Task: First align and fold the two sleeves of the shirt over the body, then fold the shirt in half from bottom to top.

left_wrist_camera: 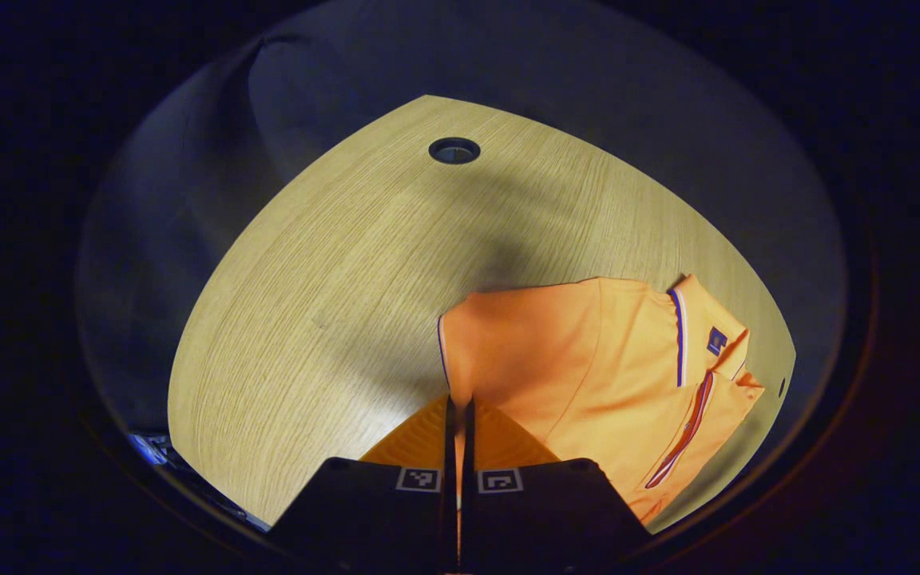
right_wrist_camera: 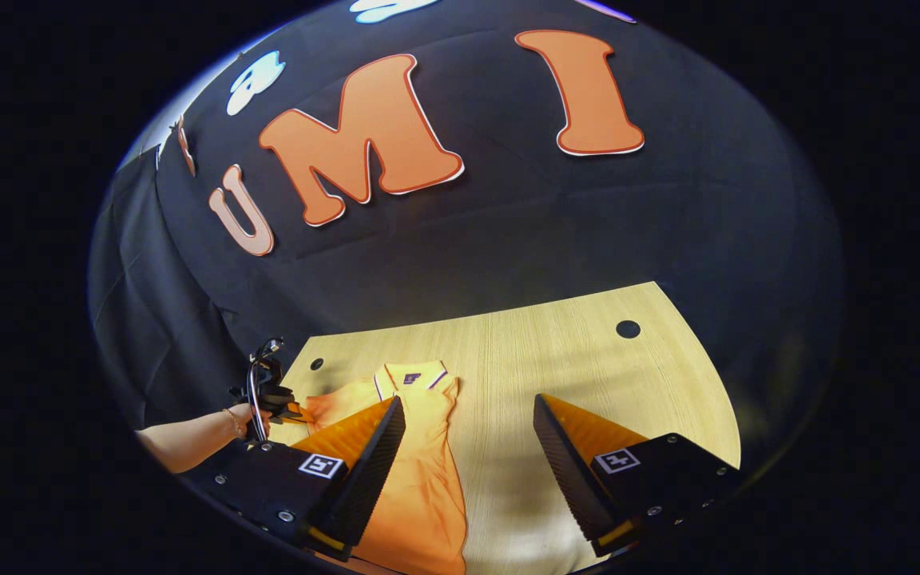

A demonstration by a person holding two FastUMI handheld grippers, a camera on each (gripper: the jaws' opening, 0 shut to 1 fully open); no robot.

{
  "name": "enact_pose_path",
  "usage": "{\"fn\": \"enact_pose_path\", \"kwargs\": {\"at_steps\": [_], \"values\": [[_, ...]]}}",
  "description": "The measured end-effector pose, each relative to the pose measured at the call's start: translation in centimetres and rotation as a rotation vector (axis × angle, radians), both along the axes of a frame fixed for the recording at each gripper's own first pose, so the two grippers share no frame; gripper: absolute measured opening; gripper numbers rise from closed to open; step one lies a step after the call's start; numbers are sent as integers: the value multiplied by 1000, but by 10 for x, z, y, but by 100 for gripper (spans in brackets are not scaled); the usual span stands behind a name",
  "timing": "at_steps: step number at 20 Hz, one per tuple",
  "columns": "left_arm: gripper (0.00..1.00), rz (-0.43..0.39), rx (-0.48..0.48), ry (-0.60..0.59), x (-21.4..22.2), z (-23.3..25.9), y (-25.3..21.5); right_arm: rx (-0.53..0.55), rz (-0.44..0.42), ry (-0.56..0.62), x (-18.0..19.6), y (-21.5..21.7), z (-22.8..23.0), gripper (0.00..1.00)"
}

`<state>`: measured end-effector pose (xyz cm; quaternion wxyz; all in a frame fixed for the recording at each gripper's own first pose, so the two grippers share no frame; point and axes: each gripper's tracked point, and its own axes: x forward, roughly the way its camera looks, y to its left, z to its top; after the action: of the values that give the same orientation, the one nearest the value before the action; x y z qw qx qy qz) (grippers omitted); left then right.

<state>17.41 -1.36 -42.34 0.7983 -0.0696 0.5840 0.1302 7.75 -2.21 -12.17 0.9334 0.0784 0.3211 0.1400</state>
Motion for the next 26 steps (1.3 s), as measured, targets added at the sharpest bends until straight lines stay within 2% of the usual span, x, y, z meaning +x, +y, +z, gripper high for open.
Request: {"fn": "enact_pose_path", "kwargs": {"at_steps": [3,5,8,10,14,20,23,24,26], "values": [[2,-68,18,-63,10,33,-9,-3,4,-23,-1,2,7,99],[2,-119,12,-97,17,51,-32,14,3,-37,-3,3,13,99],[2,-239,21,-127,20,70,-68,7,-1,-53,-7,3,17,98],[2,-322,35,-119,18,72,-93,-2,-4,-62,-11,1,19,99],[2,-434,11,-112,11,70,-146,-6,-18,-68,-19,-3,21,99],[4,-608,26,-72,-12,41,-201,-21,-49,-53,-29,-12,13,99],[9,-654,13,-56,-23,27,-220,-34,-54,-43,-33,-13,9,98],[17,-656,9,-54,-26,22,-222,-39,-53,-41,-34,-12,7,99],[17,-640,-32,-57,-32,24,-228,-49,-51,-38,-36,-10,5,99]]}}
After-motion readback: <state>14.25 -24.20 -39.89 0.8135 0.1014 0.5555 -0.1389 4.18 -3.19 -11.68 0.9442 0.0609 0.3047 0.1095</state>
